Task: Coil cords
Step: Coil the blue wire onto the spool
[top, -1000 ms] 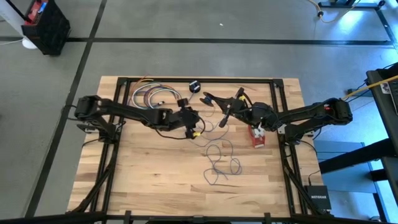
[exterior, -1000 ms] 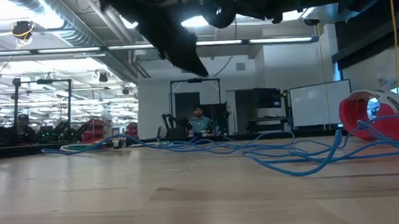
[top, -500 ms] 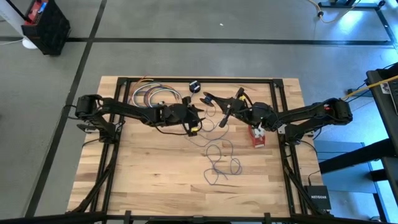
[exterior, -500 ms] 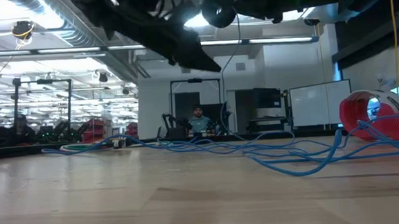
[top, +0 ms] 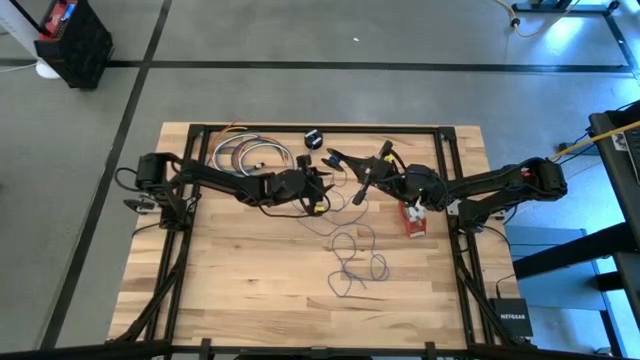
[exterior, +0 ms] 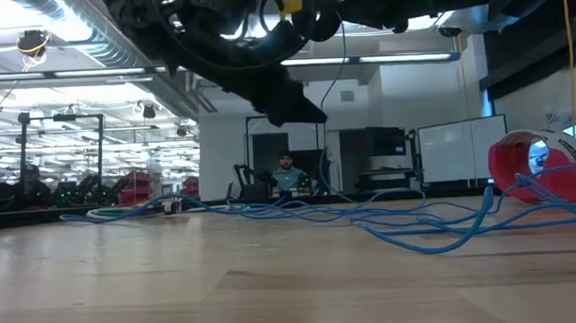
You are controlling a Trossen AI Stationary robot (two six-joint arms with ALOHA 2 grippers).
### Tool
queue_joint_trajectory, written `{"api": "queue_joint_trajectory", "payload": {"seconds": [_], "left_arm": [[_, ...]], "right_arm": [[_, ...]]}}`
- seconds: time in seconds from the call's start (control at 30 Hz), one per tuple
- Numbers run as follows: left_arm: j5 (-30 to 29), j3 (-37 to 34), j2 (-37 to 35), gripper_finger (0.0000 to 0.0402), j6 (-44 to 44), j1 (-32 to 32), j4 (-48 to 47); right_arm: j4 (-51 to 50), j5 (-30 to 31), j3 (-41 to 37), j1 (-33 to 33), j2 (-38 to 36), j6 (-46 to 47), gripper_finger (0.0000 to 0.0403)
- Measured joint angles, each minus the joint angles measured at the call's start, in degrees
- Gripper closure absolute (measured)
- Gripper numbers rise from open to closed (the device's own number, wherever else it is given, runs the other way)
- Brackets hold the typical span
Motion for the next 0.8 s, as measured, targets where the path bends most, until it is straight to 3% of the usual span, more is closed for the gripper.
{"api": "queue_joint_trajectory", "payload": {"seconds": [0.2, 0.33, 0.5, 0.63, 0.8], "left_arm": [[-5.6, 0.7, -0.9, 0.0247, 0.1, -0.8, -2.7], [-1.1, 1.2, -0.4, 0.0247, 0.6, -0.4, -1.2], [-0.2, 1.2, -0.3, 0.0249, 1.7, -0.7, 0.4], [1.0, 1.2, -0.1, 0.0280, 0.9, -0.2, 2.1], [4.7, 1.2, 0.0, 0.0346, -1.1, 0.8, 2.4]], "right_arm": [[-0.2, 0.0, 0.0, 0.0, 0.0, 0.0, 0.0390], [-0.3, 0.0, 0.0, 0.0, 0.0, -0.2, 0.0390], [-0.3, 0.0, 0.0, 0.0, 0.0, -0.2, 0.0390], [-0.3, 0.0, 0.0, 0.0, 0.0, -0.2, 0.0390], [-0.1, 0.0, 0.0, 0.0, 0.0, -0.2, 0.0390]]}}
